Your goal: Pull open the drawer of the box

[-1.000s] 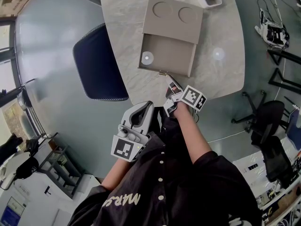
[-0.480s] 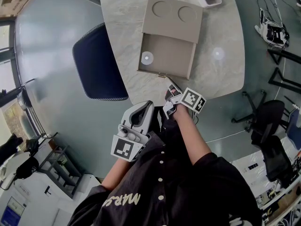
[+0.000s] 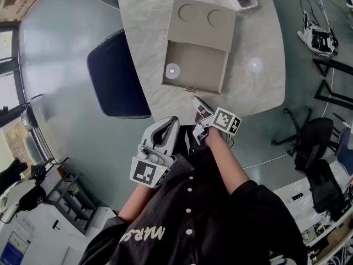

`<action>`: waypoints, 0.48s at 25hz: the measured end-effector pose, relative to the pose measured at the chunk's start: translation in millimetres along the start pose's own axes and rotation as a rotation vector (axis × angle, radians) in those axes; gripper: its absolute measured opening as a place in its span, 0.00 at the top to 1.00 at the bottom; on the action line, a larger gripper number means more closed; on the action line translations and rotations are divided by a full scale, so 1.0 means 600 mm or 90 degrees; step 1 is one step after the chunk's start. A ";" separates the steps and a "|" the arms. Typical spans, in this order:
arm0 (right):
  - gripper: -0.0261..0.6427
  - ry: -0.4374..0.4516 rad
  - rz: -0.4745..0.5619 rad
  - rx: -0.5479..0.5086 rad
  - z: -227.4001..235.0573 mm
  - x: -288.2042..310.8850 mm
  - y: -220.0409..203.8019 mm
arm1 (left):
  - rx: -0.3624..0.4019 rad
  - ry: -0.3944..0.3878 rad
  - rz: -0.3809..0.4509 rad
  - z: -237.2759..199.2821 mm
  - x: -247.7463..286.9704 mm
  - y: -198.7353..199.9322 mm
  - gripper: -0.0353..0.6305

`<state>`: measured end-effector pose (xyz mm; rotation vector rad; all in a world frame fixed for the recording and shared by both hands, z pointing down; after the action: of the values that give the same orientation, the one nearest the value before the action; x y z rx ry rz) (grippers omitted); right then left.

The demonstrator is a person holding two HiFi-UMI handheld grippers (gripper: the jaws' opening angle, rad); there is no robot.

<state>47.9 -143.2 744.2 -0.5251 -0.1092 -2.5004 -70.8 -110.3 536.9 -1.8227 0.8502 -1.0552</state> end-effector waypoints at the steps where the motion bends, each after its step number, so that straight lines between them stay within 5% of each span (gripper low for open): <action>1: 0.87 0.005 -0.003 -0.014 -0.007 -0.004 0.000 | 0.001 0.008 -0.002 -0.004 0.000 0.001 0.92; 8: 0.97 0.117 0.038 -0.135 -0.123 -0.016 0.057 | 0.008 0.050 0.003 -0.021 0.007 0.030 0.92; 12: 0.97 0.177 0.074 -0.274 -0.222 -0.036 0.108 | 0.013 0.038 0.031 -0.014 0.014 0.070 0.92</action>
<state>54.6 -211.0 610.8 -0.3317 0.5611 -2.4558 -80.7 -137.9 504.3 -1.7516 0.9115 -1.0885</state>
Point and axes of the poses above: the fingertips, and each gripper's own axes: x forward along the fingers, z to its right, y out of its top, the point moved 4 cm from there along -x, backward along the fingers, and after that the axes turned 7 degrees about y, right-handed, at the moved point
